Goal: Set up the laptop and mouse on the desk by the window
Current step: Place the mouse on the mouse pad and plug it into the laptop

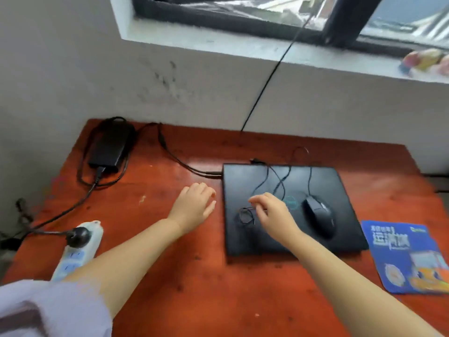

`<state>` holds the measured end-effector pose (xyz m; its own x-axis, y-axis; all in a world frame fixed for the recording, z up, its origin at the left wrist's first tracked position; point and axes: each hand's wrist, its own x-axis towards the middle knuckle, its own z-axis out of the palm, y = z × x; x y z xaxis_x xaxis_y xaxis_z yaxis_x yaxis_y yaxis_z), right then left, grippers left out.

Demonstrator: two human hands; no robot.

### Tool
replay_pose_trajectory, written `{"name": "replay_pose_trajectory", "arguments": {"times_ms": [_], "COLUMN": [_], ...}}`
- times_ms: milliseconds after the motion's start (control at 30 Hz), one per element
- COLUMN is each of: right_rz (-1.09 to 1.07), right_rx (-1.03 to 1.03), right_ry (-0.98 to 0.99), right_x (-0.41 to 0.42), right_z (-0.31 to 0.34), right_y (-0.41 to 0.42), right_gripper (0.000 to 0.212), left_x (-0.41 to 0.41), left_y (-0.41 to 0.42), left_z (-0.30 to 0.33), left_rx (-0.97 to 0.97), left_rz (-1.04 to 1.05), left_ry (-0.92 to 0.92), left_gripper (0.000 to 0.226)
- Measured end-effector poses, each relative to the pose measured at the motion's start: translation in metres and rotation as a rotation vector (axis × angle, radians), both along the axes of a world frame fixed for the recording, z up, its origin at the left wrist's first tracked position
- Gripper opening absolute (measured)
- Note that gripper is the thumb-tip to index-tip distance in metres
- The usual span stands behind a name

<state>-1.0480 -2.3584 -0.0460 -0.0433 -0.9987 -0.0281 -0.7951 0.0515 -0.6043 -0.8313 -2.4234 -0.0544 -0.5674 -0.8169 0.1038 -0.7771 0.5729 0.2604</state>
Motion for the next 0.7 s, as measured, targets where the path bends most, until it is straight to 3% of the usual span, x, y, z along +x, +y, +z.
{"name": "replay_pose_trajectory", "arguments": {"times_ms": [100, 300, 400, 533, 700], "right_rz": [-0.192, -0.462, -0.523, -0.459, -0.369], "right_rx": [-0.015, 0.047, 0.18, 0.186, 0.132], "right_ry": [0.011, 0.271, 0.282, 0.255, 0.162], "right_x": [-0.044, -0.111, -0.126, -0.142, -0.172], "right_z": [-0.001, -0.014, -0.025, -0.037, -0.039], "right_y": [0.03, 0.057, 0.053, 0.041, 0.037], "right_gripper": [0.022, 0.033, 0.045, 0.045, 0.044], "left_x": [-0.043, -0.126, -0.161, -0.19, -0.209], "left_y": [-0.005, 0.004, 0.01, 0.008, -0.001], "left_z": [-0.011, -0.024, -0.027, -0.028, -0.029], "left_rx": [0.124, 0.274, 0.257, 0.276, 0.288], "left_rz": [-0.136, -0.105, 0.036, 0.196, 0.252], "left_ry": [0.003, -0.187, -0.248, -0.275, -0.406], "left_gripper": [0.022, 0.07, 0.058, 0.024, 0.026]}}
